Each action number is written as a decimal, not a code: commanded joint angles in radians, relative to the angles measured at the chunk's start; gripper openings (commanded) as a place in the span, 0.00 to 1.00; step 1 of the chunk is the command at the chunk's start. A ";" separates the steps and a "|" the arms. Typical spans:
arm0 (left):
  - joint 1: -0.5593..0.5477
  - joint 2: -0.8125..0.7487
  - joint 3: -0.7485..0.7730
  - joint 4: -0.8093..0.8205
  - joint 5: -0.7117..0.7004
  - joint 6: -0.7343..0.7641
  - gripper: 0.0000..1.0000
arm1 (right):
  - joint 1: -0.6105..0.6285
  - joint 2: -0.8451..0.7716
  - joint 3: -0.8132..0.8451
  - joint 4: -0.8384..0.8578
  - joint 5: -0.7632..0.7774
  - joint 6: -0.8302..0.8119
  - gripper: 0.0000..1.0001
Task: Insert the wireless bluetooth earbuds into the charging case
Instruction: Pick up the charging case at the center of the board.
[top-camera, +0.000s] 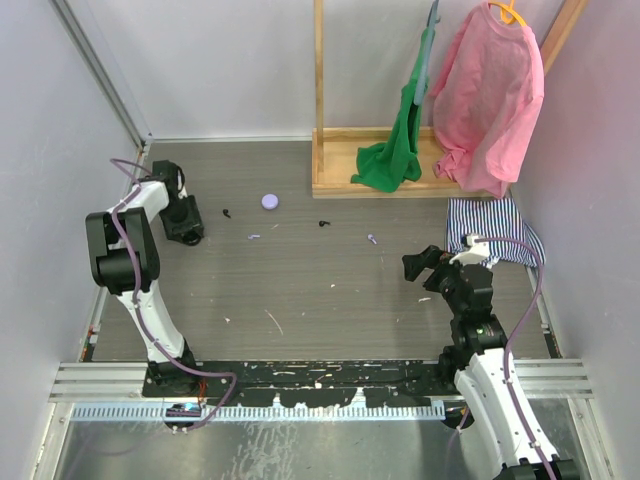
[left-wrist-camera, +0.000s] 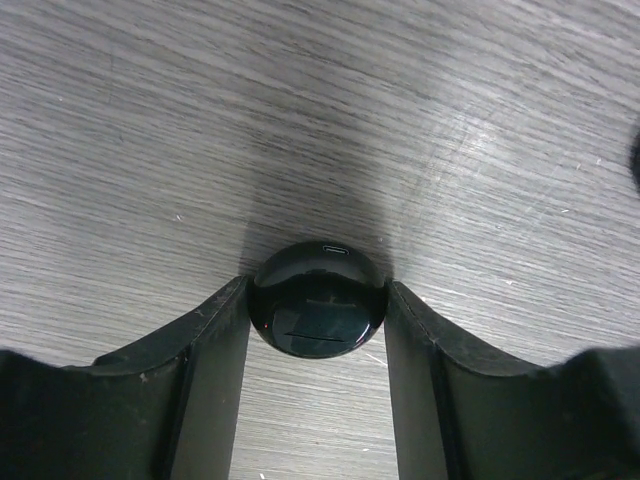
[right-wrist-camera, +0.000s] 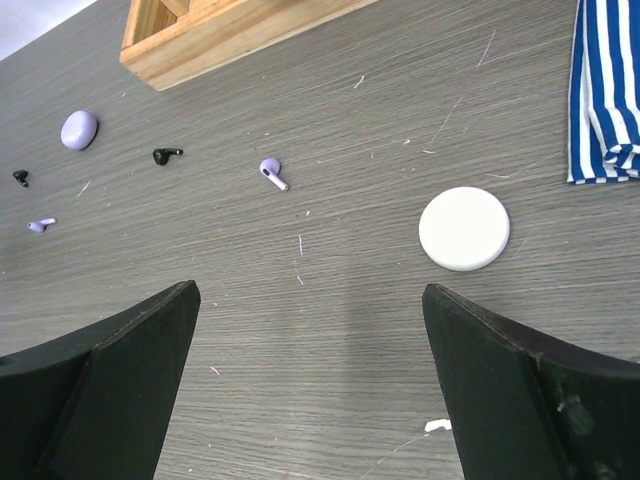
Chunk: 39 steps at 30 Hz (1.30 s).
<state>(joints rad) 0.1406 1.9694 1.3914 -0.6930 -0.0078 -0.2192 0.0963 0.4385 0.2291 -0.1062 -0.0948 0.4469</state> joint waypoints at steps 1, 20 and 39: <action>0.002 -0.045 0.027 -0.028 0.045 -0.011 0.45 | 0.005 0.007 0.008 0.073 -0.030 -0.013 1.00; -0.303 -0.290 -0.055 -0.082 -0.018 -0.087 0.42 | 0.011 0.338 0.159 0.112 -0.385 -0.029 0.98; -0.821 -0.433 -0.288 0.237 -0.006 0.251 0.41 | 0.175 0.677 0.301 0.307 -0.517 0.045 0.95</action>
<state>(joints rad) -0.6369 1.5990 1.1286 -0.5835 -0.0315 -0.1036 0.2554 1.0756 0.4732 0.0902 -0.5606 0.4709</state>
